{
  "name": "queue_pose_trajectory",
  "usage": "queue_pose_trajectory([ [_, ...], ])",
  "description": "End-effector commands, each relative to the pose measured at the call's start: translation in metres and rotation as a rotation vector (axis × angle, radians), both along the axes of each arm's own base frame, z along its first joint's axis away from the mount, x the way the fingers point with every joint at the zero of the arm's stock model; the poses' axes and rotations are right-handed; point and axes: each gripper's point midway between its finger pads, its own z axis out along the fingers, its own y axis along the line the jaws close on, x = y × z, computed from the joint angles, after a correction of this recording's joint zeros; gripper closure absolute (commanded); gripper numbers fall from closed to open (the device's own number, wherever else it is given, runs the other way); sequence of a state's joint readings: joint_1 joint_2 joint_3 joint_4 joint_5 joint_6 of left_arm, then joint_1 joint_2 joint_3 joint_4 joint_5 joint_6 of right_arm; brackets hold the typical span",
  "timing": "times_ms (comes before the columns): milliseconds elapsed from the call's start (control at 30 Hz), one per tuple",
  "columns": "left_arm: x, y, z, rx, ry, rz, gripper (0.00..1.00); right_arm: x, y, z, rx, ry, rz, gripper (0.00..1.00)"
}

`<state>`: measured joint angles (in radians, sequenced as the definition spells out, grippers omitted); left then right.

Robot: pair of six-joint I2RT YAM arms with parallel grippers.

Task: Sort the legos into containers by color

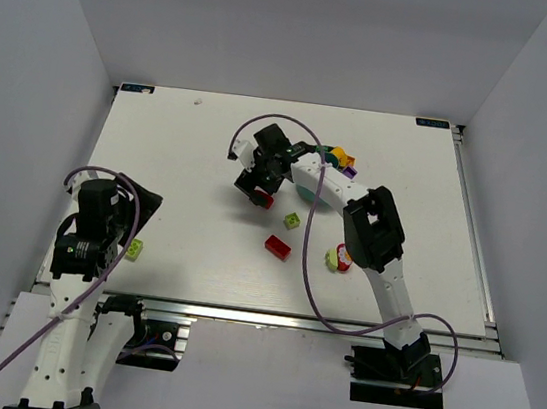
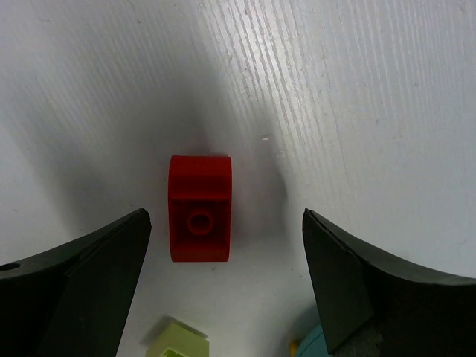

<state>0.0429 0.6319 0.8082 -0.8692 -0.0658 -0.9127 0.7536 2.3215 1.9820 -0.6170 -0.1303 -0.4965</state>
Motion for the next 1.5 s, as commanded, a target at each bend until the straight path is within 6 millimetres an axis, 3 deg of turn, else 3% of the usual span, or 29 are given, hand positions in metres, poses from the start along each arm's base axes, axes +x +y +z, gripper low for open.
queue_pose_trajectory([
  [0, 0.0, -0.001, 0.001, -0.02, -0.003, 0.009, 0.09, 0.009, 0.003, 0.01, -0.013, -0.045, 0.019, 0.14],
  [500, -0.003, -0.001, -0.003, -0.017, 0.02, 0.004, 0.1, -0.003, 0.014, -0.007, 0.003, 0.001, 0.072, 0.36],
  [600, -0.005, -0.002, -0.002, -0.023, 0.015, 0.007, 0.1, -0.001, 0.017, -0.002, 0.02, -0.013, 0.074, 0.5],
  [633, -0.005, -0.002, -0.002, -0.024, 0.013, 0.009, 0.09, -0.001, 0.018, -0.001, 0.026, -0.014, 0.078, 0.62],
  [767, -0.005, -0.002, -0.001, -0.029, 0.007, 0.011, 0.09, -0.006, 0.024, 0.022, 0.107, -0.016, 0.088, 0.9],
  [800, -0.004, -0.002, 0.0, -0.031, 0.002, 0.011, 0.09, -0.002, 0.027, 0.046, 0.164, -0.054, 0.085, 0.94],
  [833, -0.004, -0.002, -0.001, -0.032, 0.002, 0.011, 0.1, -0.004, 0.029, 0.055, 0.202, -0.054, 0.091, 0.99],
  [867, -0.003, -0.003, 0.0, -0.032, 0.0, 0.009, 0.09, -0.005, 0.027, 0.084, 0.259, -0.077, 0.072, 1.0],
  [967, 0.0, -0.003, 0.001, -0.033, -0.012, 0.005, 0.1, -0.002, 0.014, 0.108, 0.385, -0.098, 0.008, 1.0],
  [1000, 0.001, -0.003, 0.001, -0.033, -0.015, 0.004, 0.09, -0.005, -0.004, 0.12, 0.419, -0.112, -0.02, 1.0],
  [1067, 0.003, -0.005, -0.001, -0.038, -0.015, -0.002, 0.1, 0.002, -0.012, 0.146, 0.507, -0.19, -0.04, 1.0],
  [1100, 0.005, -0.005, 0.0, -0.04, -0.024, -0.006, 0.09, 0.002, -0.024, 0.17, 0.549, -0.242, -0.054, 1.0],
  [1133, 0.005, -0.006, -0.001, -0.042, -0.023, -0.009, 0.1, 0.001, -0.032, 0.165, 0.565, -0.27, -0.063, 1.0],
  [1167, 0.006, -0.007, -0.002, -0.047, -0.024, -0.015, 0.1, -0.003, -0.039, 0.183, 0.593, -0.311, -0.068, 1.0],
  [1233, 0.008, -0.008, -0.003, -0.049, -0.029, -0.019, 0.1, -0.005, -0.055, 0.177, 0.594, -0.317, -0.127, 1.0],
  [1300, 0.01, -0.009, -0.003, -0.053, -0.035, -0.023, 0.1, -0.001, -0.067, 0.196, 0.633, -0.377, -0.186, 1.0],
  [1467, 0.013, -0.011, -0.004, -0.062, -0.045, -0.028, 0.1, 0.001, -0.077, 0.188, 0.654, -0.318, -0.287, 1.0],
])
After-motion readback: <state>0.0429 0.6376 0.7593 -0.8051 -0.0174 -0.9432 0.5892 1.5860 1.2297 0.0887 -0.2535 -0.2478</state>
